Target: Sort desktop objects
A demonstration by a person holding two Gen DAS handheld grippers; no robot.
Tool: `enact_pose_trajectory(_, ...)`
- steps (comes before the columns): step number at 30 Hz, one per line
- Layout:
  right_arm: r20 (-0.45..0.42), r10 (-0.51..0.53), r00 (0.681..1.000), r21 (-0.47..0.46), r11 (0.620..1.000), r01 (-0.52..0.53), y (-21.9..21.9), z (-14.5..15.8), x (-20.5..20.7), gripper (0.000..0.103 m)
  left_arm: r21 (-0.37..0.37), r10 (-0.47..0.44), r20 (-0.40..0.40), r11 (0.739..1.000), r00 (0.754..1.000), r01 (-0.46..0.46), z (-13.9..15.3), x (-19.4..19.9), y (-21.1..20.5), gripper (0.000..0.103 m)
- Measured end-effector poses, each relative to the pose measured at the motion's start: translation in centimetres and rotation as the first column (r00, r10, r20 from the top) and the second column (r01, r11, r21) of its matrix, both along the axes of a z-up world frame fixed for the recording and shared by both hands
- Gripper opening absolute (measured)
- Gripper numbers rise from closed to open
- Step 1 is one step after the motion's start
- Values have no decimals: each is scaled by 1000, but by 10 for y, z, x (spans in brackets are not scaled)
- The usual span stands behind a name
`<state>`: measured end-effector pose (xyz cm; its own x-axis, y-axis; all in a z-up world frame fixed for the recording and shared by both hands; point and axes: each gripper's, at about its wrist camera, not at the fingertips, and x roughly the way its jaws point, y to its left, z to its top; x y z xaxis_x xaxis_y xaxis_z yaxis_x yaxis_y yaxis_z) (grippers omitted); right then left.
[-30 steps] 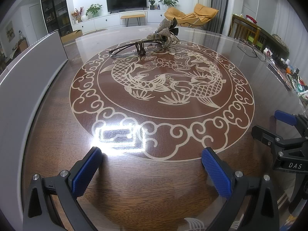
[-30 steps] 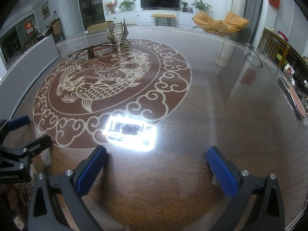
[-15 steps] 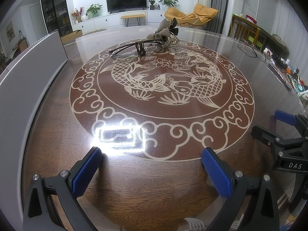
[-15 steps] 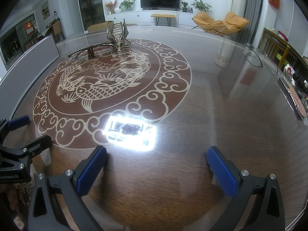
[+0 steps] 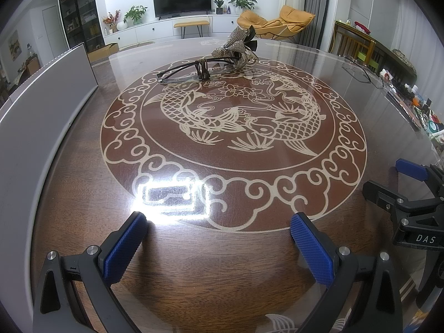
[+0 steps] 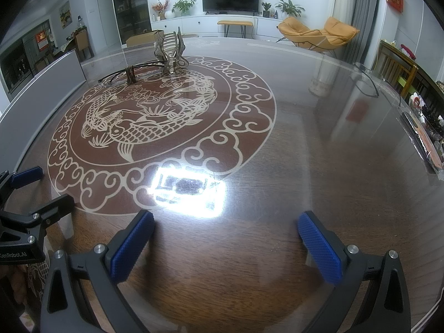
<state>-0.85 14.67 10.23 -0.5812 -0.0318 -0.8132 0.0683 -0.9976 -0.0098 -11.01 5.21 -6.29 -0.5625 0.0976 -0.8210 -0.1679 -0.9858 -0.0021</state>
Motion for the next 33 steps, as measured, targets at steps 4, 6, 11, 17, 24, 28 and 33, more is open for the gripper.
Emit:
enact_pose_trajectory(4,0,0,1000,0,1000,0,0,0,0,103,0,0,0,1000,1000,0,0,0,0,103)
enact_pose_trajectory(6,0,0,1000,0,1000,0,0,0,0,103,0,0,0,1000,1000,0,0,0,0,103)
enact_pose_trajectory(11,0,0,1000,0,1000,0,1,1,0,103,0,0,0,1000,1000,0,0,0,0,103)
enact_pose_trajectory(17,0,0,1000,0,1000,0,1,1,0,103,0,0,0,1000,1000,0,0,0,0,103)
enact_pose_trajectory(24,0,0,1000,0,1000,0,0,0,0,103,1,-2,1,1000,1000,2,0,0,0,103)
enact_pose_trajectory(28,0,0,1000,0,1000,0,0,0,0,103,-6,-22,20,1000,1000,22,1,1,-3,103)
enact_pose_trajectory(33,0,0,1000,0,1000,0,0,0,0,103,12,10,-11,1000,1000,-10,16,-11,-25,103)
